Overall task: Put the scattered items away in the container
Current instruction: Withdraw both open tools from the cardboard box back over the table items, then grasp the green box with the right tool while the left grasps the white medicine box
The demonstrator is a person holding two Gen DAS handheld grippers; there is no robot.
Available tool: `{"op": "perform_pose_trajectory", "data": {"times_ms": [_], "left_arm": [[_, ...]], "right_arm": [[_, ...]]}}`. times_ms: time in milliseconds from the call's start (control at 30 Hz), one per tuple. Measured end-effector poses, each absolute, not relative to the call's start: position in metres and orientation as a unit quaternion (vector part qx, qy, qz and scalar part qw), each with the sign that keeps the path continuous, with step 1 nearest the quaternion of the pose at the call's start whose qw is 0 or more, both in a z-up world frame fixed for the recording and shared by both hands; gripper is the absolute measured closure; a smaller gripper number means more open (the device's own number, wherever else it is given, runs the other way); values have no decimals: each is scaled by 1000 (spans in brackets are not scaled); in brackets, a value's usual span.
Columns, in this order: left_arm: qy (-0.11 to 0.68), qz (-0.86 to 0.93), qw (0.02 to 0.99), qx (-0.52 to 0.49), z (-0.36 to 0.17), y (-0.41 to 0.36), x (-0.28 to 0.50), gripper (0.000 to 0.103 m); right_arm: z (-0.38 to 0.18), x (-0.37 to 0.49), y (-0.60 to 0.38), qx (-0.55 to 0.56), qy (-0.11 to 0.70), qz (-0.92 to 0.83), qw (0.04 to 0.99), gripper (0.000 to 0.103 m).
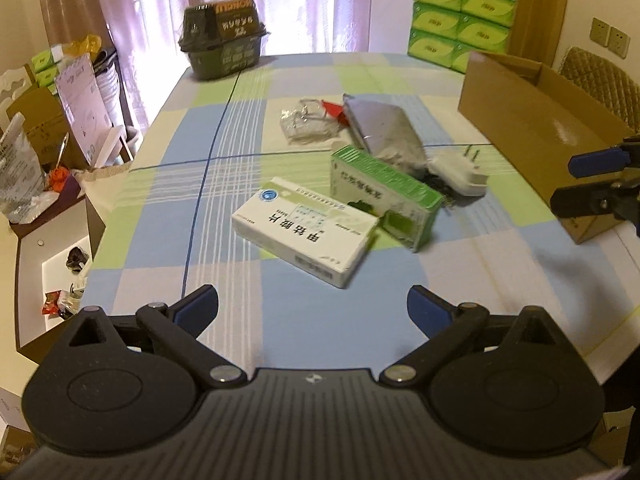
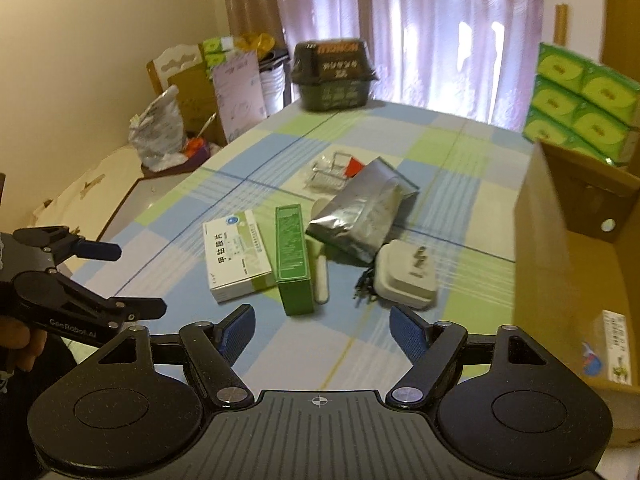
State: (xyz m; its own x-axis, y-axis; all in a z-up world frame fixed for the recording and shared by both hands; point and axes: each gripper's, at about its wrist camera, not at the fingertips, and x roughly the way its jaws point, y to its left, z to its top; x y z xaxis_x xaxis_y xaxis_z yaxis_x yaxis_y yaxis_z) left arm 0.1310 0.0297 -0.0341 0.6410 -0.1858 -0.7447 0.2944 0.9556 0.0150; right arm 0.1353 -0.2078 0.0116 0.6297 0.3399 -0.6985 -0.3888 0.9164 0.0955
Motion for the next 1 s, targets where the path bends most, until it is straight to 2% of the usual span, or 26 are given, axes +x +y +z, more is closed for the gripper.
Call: {"op": "perform_pose_trajectory", "data": {"times_ms": [33, 367, 433, 467, 567, 600, 633, 667, 800, 1000], "left_arm": [[405, -133, 902, 68, -37, 31, 136, 4], [423, -133, 894, 65, -66, 39, 183, 4], [426, -131, 893, 56, -69, 41, 189, 4], [427, -130, 893, 50, -70, 42, 192, 4], [428, -132, 893, 32, -72, 43, 199, 4], [428, -133, 893, 28, -72, 43, 202, 4], [429, -134, 893, 25, -73, 43, 204, 4], [430, -135, 892, 23, -75, 43, 207, 4], [435, -139, 890, 20, -78, 44, 214, 4], [435, -139, 889, -6, -74, 55, 217, 4]], "right_arm": [[8, 138, -206, -32, 380, 202, 902, 0], [-29, 196, -173, -48, 399, 221, 888, 0], [-33, 209, -169, -42, 404, 226, 885, 17], [-37, 217, -166, -40, 410, 233, 881, 37], [-46, 234, -157, -50, 418, 238, 875, 39], [-49, 238, -154, -54, 423, 242, 872, 43], [-51, 243, -152, -58, 427, 246, 868, 50], [-54, 246, -149, -63, 432, 251, 864, 66], [-59, 253, -147, -76, 442, 265, 854, 70], [-58, 241, -146, -80, 451, 301, 836, 70]]}}
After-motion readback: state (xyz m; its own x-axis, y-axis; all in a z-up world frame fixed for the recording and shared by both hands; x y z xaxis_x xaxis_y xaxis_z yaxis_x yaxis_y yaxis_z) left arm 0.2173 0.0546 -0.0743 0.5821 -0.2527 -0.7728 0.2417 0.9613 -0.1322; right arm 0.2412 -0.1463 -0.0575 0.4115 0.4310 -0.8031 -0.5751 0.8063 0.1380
